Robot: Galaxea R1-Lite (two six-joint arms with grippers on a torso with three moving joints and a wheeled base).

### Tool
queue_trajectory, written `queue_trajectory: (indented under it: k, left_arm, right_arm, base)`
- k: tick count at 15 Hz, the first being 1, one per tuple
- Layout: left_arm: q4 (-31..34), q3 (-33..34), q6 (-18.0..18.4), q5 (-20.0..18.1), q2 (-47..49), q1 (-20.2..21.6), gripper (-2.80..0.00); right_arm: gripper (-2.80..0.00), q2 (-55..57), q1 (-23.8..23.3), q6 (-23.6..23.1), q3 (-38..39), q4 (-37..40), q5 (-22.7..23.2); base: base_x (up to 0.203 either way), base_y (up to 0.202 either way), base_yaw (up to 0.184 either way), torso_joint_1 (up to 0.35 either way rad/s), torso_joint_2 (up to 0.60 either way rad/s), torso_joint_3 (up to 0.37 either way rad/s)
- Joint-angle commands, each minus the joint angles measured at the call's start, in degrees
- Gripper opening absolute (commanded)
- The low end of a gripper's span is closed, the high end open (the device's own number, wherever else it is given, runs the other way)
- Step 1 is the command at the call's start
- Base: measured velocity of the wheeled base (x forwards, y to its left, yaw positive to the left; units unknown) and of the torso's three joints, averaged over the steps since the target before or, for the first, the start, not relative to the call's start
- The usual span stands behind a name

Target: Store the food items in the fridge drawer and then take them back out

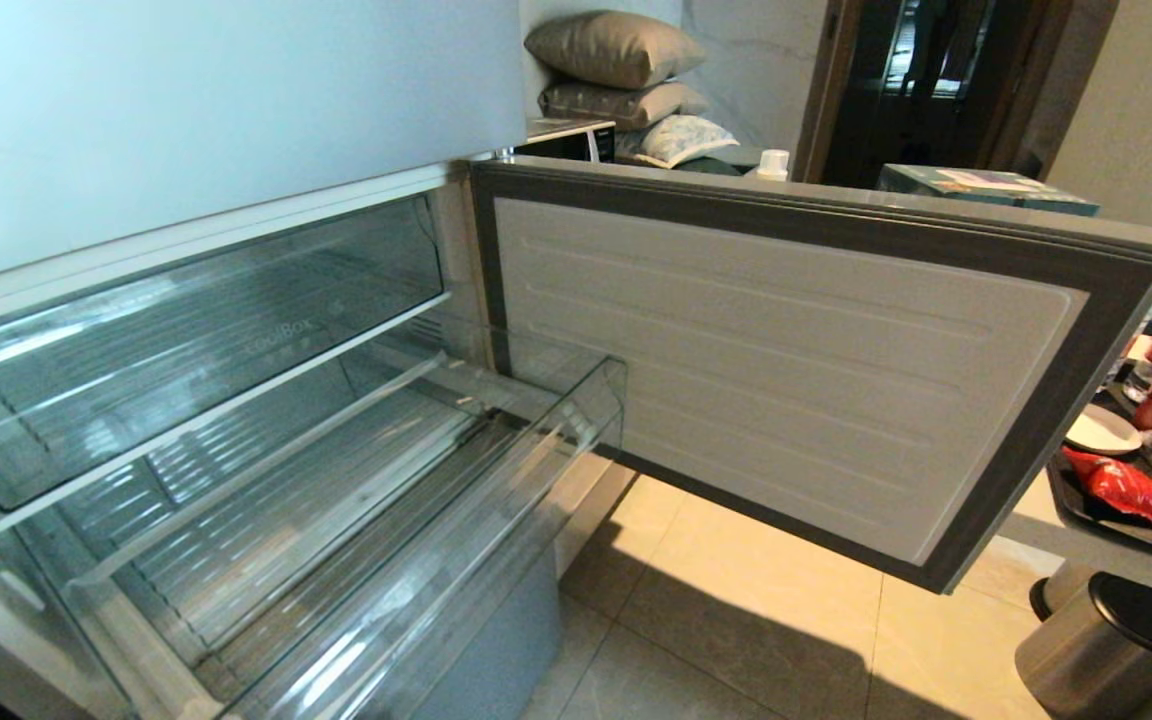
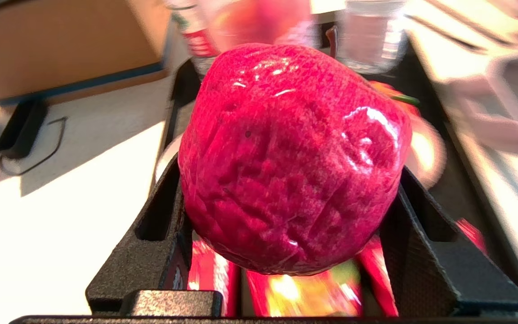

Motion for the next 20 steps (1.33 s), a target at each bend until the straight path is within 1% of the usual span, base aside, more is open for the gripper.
queue_trajectory:
  k: [1,2,3,6,11,14,20]
  left_arm:
    - [0.0,0.0,0.0,0.0,0.0,0.0,-2.80]
    - [0.0,0.0,0.0,0.0,0.0,0.0,-2.80]
    - [0.0,0.0,0.0,0.0,0.0,0.0,-2.80]
    - [0.0,0.0,0.0,0.0,0.0,0.0,-2.80]
    - [0.0,0.0,0.0,0.0,0.0,0.0,-2.80]
    - [0.0,0.0,0.0,0.0,0.0,0.0,-2.80]
    - [0.0,0.0,0.0,0.0,0.0,0.0,-2.80]
  right_arm:
    - [-2.80,6.5,2.4,-2.0,-3.8,-0.1,1.0]
    - [-2.80,8.2,3.4,-3.9,-5.1,-0.1,1.1]
    - [-2.80,10.0,4.4,-4.7,-6.6,-0.1,1.1]
    - [-2.80,15.0,6.5,-5.4,-12.1,-0.1,0.7]
    - [-2.80,23.4,7.5,-5.8,-22.7,0.2,0.0]
    - [-2.80,25.6,9.0,-5.9,-25.1,0.3,0.2]
    - [-2.80,26.3,12.8,-5.9,-26.0,0.3,-0.3]
  base:
    - [0.000,0.000,0.000,0.000,0.00,0.000]
    - [0.000,0.000,0.000,0.000,0.00,0.000]
    - [0.000,0.000,0.000,0.000,0.00,0.000]
    - [0.000,0.000,0.000,0.000,0.00,0.000]
    - [0.000,0.000,0.000,0.000,0.00,0.000]
    - [0.000,0.000,0.000,0.000,0.00,0.000]
    - [0.000,0.000,0.000,0.000,0.00,0.000]
